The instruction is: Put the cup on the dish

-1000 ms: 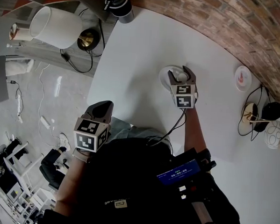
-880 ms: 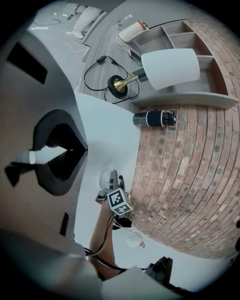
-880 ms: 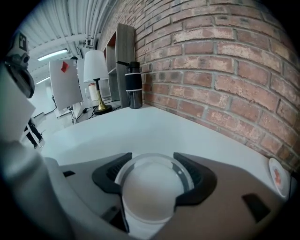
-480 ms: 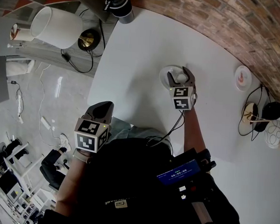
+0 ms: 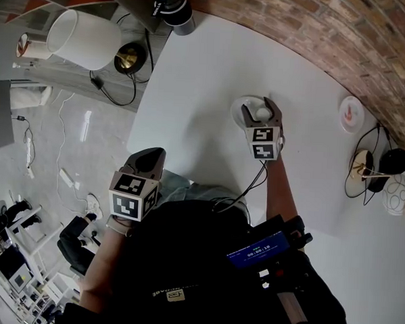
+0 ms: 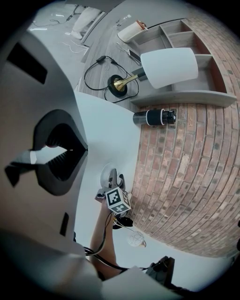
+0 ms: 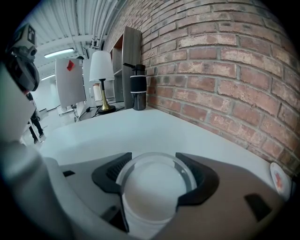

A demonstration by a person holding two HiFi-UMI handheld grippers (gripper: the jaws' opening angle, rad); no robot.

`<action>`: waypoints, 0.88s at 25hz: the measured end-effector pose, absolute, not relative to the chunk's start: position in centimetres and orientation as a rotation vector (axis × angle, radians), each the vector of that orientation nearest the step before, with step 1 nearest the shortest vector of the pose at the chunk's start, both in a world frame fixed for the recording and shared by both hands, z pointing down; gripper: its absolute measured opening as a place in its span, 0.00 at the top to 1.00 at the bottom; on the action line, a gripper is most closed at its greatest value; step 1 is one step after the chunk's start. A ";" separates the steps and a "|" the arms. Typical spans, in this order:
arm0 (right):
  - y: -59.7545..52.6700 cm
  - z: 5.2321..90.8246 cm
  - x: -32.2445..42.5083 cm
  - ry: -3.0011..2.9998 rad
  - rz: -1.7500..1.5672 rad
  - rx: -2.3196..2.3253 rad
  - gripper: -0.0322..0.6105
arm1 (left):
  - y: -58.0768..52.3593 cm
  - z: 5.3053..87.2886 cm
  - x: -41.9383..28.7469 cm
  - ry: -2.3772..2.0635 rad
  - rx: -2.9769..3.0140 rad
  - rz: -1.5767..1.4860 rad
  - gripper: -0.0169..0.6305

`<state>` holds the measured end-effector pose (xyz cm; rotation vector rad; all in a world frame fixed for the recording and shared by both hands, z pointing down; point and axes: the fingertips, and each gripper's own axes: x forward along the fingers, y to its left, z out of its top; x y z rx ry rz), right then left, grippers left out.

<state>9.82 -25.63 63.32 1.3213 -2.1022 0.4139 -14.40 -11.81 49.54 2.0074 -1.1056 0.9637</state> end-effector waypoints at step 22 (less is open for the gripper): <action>-25.1 60.9 10.9 -2.169 0.445 1.365 0.52 | -11.5 49.0 -14.0 -1.114 2.020 0.947 0.97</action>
